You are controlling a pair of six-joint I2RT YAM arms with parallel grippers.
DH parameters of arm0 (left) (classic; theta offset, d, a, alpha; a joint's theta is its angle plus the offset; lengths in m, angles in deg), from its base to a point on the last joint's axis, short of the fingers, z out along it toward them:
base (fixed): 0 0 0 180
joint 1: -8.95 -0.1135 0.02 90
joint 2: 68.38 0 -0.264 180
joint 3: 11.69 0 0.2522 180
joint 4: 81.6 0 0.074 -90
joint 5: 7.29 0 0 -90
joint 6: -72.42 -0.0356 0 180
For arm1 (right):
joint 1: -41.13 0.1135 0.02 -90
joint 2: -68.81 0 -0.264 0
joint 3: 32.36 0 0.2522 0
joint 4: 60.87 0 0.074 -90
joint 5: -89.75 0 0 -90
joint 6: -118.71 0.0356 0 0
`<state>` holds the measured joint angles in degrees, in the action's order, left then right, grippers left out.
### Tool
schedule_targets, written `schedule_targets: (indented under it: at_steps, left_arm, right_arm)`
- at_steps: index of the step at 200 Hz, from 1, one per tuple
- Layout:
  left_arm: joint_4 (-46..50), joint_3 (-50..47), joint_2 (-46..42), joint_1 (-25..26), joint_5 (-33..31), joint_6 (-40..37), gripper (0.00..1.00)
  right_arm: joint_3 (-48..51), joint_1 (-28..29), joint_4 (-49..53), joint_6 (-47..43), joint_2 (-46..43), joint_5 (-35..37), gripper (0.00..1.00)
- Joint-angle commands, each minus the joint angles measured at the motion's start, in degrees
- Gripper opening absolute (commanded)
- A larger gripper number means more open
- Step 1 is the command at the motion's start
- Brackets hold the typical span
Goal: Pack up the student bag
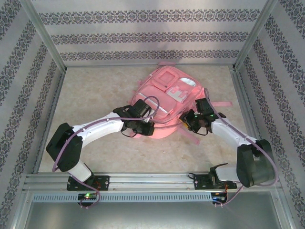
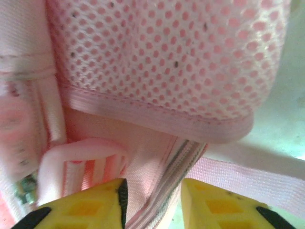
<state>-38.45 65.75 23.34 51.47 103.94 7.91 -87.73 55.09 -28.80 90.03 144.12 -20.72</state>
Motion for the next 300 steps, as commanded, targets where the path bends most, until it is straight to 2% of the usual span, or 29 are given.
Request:
schedule_targets:
  at_steps: [1,41,83,148,211,244,300]
  left_arm:
    - [-1.4,3.6,1.1,1.8,2.5,-0.6,0.00]
    - [-0.4,8.3,4.6,4.5,3.7,-2.3,0.00]
    - [0.2,12.9,7.9,6.7,4.8,-3.2,0.00]
    - [0.8,16.6,10.5,8.9,5.4,-3.8,0.00]
    - [-0.1,13.4,8.2,8.9,4.8,-3.4,0.00]
    - [-0.5,12.5,7.4,8.6,4.0,-3.1,0.00]
    - [0.4,9.3,4.3,5.3,1.9,-2.6,0.00]
  right_arm:
    - [0.1,0.1,3.8,2.0,-4.6,-0.3,0.39]
    - [3.8,3.0,5.5,8.3,-11.9,-2.1,0.40]
    - [7.3,4.0,4.8,15.6,-17.5,-2.7,0.46]
    - [7.5,7.1,-5.4,20.4,-13.6,-0.5,0.46]
    - [7.3,7.9,-9.6,17.6,-8.5,0.8,0.19]
    - [7.4,7.8,-9.0,15.2,-7.3,1.5,0.00]
    - [8.5,5.0,-6.4,10.9,-7.7,2.3,0.00]
